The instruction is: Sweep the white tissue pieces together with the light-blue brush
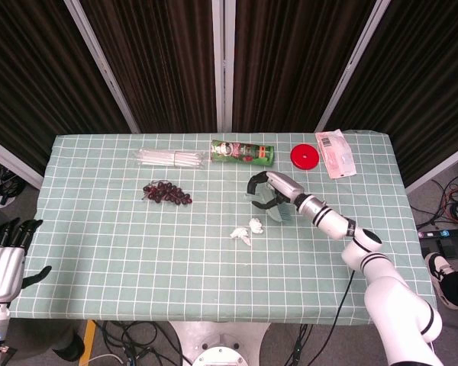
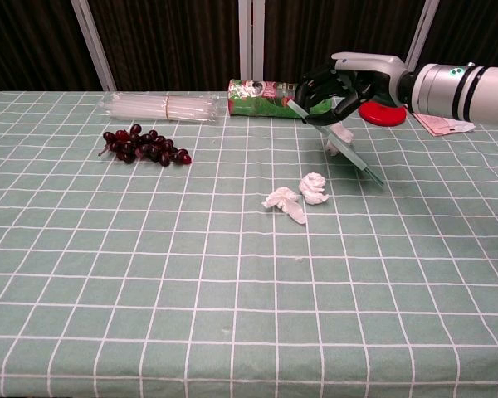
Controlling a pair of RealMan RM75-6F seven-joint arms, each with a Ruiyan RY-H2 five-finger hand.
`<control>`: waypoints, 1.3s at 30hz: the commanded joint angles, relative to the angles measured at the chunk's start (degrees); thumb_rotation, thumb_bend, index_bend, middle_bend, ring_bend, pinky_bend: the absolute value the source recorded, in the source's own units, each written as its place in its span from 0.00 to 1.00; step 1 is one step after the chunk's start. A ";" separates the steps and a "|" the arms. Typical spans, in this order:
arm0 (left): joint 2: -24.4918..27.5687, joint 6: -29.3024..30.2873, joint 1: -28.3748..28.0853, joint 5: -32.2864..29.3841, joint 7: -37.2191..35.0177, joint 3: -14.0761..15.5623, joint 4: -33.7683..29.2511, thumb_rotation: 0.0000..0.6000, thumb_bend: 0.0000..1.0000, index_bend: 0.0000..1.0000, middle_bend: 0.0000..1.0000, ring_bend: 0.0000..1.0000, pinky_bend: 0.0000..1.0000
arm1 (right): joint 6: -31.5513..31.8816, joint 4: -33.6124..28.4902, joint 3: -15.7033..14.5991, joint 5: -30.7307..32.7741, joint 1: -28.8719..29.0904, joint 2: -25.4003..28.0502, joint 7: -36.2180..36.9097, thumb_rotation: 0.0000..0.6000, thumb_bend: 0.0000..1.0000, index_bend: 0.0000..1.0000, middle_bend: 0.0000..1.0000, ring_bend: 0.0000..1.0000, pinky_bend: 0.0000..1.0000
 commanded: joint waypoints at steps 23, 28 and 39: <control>-0.11 0.89 0.70 0.75 -1.84 0.17 0.88 1.00 0.04 0.15 0.16 0.10 0.13 | -6.52 -4.88 8.69 9.92 4.65 2.97 -8.59 1.00 0.39 0.75 0.61 0.26 0.15; 0.16 0.73 0.61 0.56 -1.32 0.00 0.27 1.00 0.04 0.15 0.16 0.10 0.14 | -12.91 -0.58 9.56 11.27 7.31 -0.38 -9.58 1.00 0.40 0.75 0.61 0.26 0.16; 0.06 -0.05 0.79 -0.58 -1.26 0.13 0.42 1.00 0.04 0.15 0.16 0.10 0.14 | -21.37 6.36 7.80 10.92 8.35 -4.87 -7.31 1.00 0.43 0.75 0.61 0.26 0.17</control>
